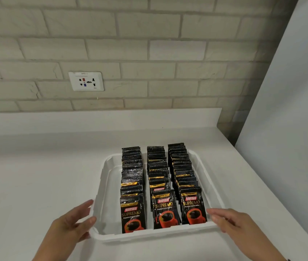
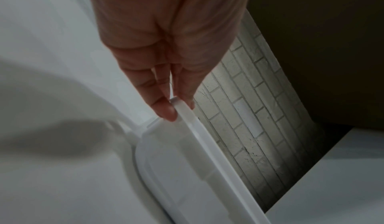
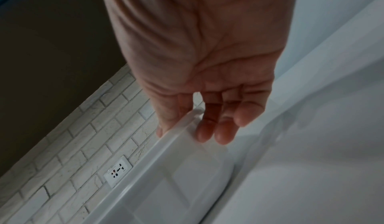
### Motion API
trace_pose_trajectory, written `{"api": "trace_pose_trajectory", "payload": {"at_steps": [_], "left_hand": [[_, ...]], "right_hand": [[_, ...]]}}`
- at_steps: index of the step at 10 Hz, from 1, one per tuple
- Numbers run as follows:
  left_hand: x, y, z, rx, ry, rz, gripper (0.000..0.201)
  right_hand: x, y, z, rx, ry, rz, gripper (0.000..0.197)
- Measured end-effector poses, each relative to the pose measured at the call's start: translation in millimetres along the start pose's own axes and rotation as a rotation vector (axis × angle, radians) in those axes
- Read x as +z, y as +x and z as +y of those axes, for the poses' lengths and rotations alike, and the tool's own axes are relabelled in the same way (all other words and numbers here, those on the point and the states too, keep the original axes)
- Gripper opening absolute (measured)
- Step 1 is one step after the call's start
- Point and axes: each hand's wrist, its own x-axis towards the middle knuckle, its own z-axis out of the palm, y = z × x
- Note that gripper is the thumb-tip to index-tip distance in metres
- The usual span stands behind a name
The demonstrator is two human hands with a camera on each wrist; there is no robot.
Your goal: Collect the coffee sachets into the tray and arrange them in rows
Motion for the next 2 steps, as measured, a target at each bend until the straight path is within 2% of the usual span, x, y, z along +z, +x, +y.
{"api": "trace_pose_trajectory", "payload": {"at_steps": [1, 2], "left_hand": [[0.7, -0.5, 0.5, -0.016, -0.086, 0.012, 0.037], [0.5, 3.4, -3.3, -0.033, -0.071, 0.029, 0.037]], "right_hand": [[-0.9, -1.9, -5.1, 0.005, -0.036, -0.017, 0.057], [-1.0, -0.9, -8.4, 0.026, -0.09, -0.027, 0.057]]}}
